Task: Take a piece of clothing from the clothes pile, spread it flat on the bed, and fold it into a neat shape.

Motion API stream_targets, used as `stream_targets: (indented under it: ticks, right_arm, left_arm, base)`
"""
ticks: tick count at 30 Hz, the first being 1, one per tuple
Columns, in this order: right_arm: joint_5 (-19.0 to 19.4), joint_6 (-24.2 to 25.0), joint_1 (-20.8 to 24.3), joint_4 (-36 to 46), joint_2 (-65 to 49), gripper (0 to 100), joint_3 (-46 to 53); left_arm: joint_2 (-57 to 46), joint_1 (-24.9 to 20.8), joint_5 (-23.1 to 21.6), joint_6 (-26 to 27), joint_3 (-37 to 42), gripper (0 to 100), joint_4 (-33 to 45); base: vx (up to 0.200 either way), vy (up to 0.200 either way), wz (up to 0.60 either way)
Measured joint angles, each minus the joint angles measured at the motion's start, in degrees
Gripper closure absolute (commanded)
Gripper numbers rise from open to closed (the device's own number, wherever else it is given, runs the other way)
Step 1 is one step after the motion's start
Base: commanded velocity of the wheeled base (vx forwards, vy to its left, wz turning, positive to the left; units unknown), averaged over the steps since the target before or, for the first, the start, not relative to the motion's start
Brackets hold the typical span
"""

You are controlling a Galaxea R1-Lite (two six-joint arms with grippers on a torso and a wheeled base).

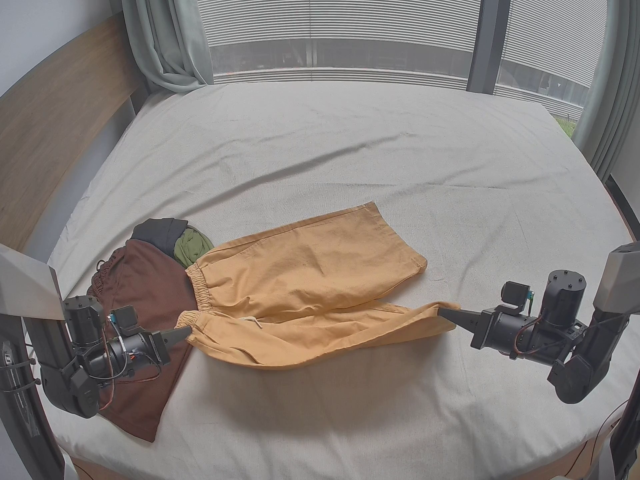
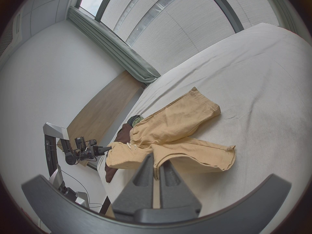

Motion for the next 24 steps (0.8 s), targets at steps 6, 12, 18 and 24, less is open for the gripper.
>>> stream_targets:
  ticks: [6, 12, 18, 24]
  right_arm:
    - [-0.3, 0.0, 0.1, 5.6, -0.8, 100, -5.4]
    - [-1.2, 0.0, 0.3, 10.3, -1.4, 100, -11.5]
    - [-1.6, 0.0, 0.0, 15.6, -1.6, 100, -18.3]
    - [-1.6, 0.0, -0.2, 18.9, -1.3, 100, -24.5]
  left_arm:
    - [-0.2, -0.2, 2.4, -1.7, -1.9, 100, 0.0]
    - [-0.3, -0.3, 3.8, -3.0, -3.4, 100, 0.0]
    - [-0.2, -0.4, 5.1, -3.4, -4.5, 100, 0.0]
    - [0.0, -0.8, 6.9, -4.7, -5.8, 100, 0.0]
  base:
    - [0.000, 0.000, 0.00]
    - [0.000, 0.000, 0.00]
    - [0.000, 0.000, 0.00]
    - [0.000, 0.000, 0.00]
